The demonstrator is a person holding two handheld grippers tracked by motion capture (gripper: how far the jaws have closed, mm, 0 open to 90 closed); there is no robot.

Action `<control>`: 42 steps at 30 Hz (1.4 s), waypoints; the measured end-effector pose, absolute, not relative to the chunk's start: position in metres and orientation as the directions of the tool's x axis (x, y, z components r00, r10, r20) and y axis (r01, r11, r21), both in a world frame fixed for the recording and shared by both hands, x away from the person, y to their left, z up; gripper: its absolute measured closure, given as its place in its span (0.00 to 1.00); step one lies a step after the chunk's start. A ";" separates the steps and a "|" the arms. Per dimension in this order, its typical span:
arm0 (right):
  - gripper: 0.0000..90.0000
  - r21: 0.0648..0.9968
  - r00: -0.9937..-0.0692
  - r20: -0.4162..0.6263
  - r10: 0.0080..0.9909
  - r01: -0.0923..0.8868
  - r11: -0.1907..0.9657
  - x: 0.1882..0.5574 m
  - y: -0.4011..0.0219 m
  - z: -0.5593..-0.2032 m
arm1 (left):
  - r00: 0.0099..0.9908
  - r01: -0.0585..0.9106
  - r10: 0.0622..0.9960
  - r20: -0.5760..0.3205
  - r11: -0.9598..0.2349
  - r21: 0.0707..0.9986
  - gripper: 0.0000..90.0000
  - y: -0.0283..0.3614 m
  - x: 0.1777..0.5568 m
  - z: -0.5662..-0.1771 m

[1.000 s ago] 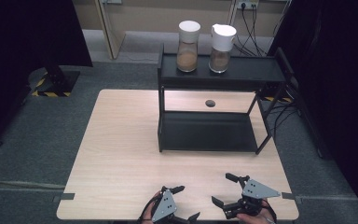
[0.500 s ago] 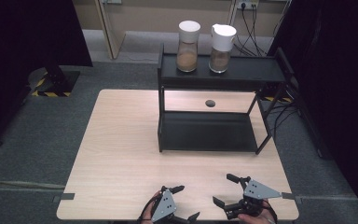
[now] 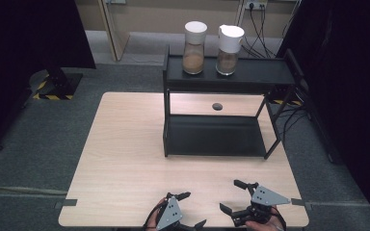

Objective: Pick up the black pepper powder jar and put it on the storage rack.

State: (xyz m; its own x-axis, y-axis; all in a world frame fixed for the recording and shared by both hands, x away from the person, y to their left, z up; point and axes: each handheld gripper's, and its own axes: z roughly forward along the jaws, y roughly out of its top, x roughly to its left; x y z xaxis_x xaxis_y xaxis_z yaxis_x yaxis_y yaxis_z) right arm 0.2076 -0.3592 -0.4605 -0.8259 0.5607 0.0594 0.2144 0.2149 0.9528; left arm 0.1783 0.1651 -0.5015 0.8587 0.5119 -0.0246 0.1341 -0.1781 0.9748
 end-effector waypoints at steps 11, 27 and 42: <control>0.03 0.952 -0.826 0.061 0.561 0.218 0.217 0.208 -0.359 -0.461 | 0.859 0.133 0.512 -0.024 -0.178 0.975 0.06 0.165 0.178 -0.501; 0.03 0.950 -0.826 0.064 0.560 0.221 0.218 0.209 -0.359 -0.461 | 0.860 0.134 0.510 -0.023 -0.181 0.974 0.06 0.165 0.178 -0.501; 0.04 0.945 -0.826 0.075 0.558 0.238 0.226 0.212 -0.358 -0.461 | 0.860 0.136 0.509 -0.025 -0.182 0.974 0.07 0.165 0.179 -0.501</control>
